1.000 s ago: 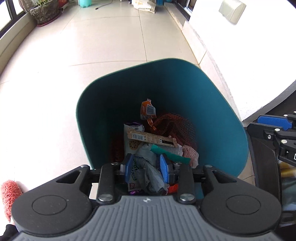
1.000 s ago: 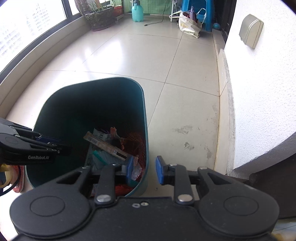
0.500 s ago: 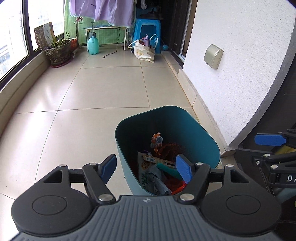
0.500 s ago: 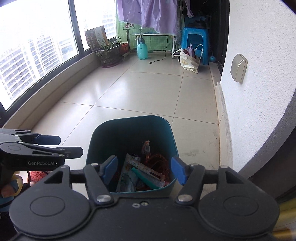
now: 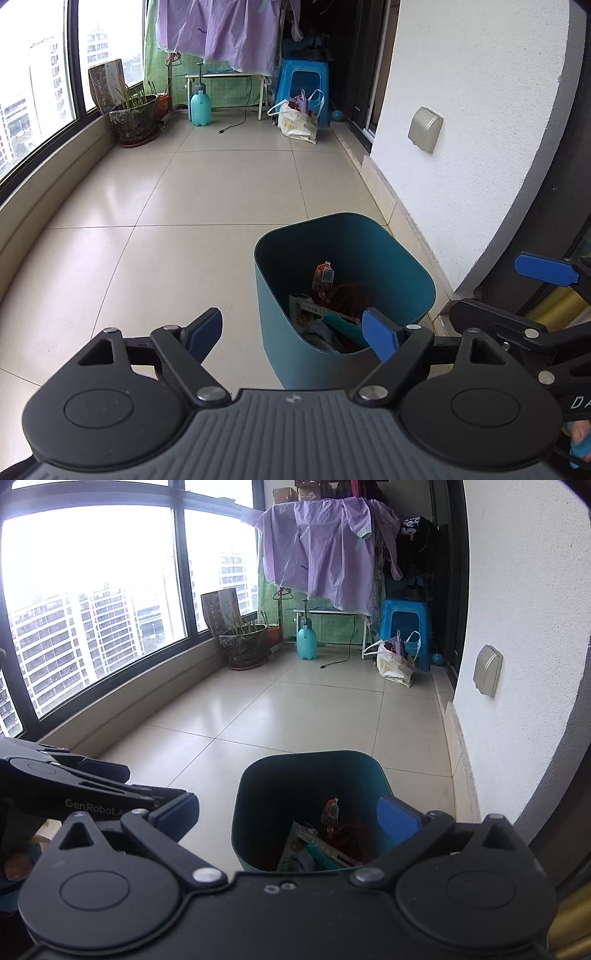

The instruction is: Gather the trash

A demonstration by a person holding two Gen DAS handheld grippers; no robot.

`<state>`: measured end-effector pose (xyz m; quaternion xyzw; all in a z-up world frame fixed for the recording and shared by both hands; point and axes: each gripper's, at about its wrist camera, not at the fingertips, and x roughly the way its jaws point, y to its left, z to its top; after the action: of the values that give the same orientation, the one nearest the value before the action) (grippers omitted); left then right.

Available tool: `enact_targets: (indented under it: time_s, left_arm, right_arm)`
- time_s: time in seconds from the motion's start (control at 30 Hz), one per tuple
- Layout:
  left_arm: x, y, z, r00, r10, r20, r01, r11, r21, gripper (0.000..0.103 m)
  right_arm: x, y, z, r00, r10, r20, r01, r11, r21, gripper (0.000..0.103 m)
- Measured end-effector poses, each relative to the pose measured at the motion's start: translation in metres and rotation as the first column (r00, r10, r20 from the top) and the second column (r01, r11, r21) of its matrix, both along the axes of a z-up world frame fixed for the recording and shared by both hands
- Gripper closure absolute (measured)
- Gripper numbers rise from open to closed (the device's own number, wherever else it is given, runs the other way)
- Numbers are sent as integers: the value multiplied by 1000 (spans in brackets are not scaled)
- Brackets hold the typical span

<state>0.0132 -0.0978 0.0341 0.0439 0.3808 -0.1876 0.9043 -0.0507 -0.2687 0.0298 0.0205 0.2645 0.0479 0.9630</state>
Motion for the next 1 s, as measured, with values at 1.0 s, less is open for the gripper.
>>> enact_targets:
  time_s: [1.0]
  left_arm:
    - [-4,11,-17,1000,25,15,-25,999,-38,20]
  right_arm:
    - [0,4,-23,990,-140,-11,141,989,50,0]
